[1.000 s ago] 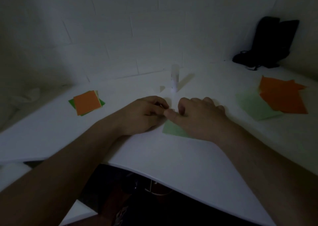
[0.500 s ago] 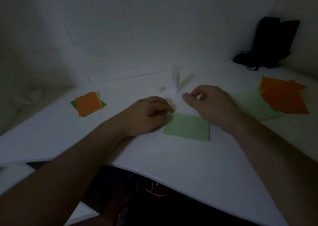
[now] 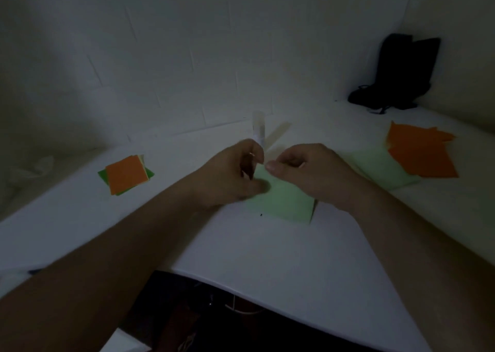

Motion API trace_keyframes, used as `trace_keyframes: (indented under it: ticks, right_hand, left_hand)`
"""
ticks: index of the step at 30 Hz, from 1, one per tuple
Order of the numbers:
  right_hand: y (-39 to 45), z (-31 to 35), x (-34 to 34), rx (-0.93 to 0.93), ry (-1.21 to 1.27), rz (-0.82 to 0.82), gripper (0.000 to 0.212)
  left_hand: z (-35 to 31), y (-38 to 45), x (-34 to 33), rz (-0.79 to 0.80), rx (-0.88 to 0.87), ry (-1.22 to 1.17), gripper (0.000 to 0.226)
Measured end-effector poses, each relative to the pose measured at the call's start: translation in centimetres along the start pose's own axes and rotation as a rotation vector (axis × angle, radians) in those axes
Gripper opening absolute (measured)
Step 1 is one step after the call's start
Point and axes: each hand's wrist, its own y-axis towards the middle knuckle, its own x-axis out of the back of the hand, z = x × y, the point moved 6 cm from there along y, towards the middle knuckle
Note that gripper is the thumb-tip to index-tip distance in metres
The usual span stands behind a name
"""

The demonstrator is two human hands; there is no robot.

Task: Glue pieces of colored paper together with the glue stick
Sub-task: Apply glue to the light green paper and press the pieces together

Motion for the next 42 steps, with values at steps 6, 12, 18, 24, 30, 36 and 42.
trace_keyframes:
  ticks: [6,12,18,24,30,36,42]
  right_hand:
    - [0.1,0.2,-0.2,0.001,0.162,0.018,0.015]
    - [0.2,0.0,-0.7,-0.021,0.232,0.066,0.020]
    - [0.6,-0.7,0.3,-0.038,0.287,0.012,0.020]
    - [0.8,-1.3,1.3,-0.128,0.629,-0.055,0.013]
    - [1.3,-1.7,1.2,-0.091,0.502,-0.280,0.036]
    - [0.2,0.4,1.9,0.150,0.061,-0.516,0.042]
    - [-0.1,1.4,0.8,0.174,0.062,-0.502,0.044]
  left_hand:
    - [1.4,0.7,-0.2,-0.201,0.075,-0.566,0.017]
    - [1.7,0.6,-0.2,-0.279,0.050,-0.498,0.014]
    - [2.1,0.2,0.7,-0.431,0.007,-0.505,0.014]
    - [2.4,0.6,0.8,-0.409,0.004,-0.500,0.020]
    - [1.9,0.6,0.0,-0.300,-0.026,-0.485,0.014]
    - [2.4,1.1,0.0,-0.325,0.062,-0.565,0.017]
    - [1.9,0.9,0.4,-0.497,0.055,-0.209,0.038]
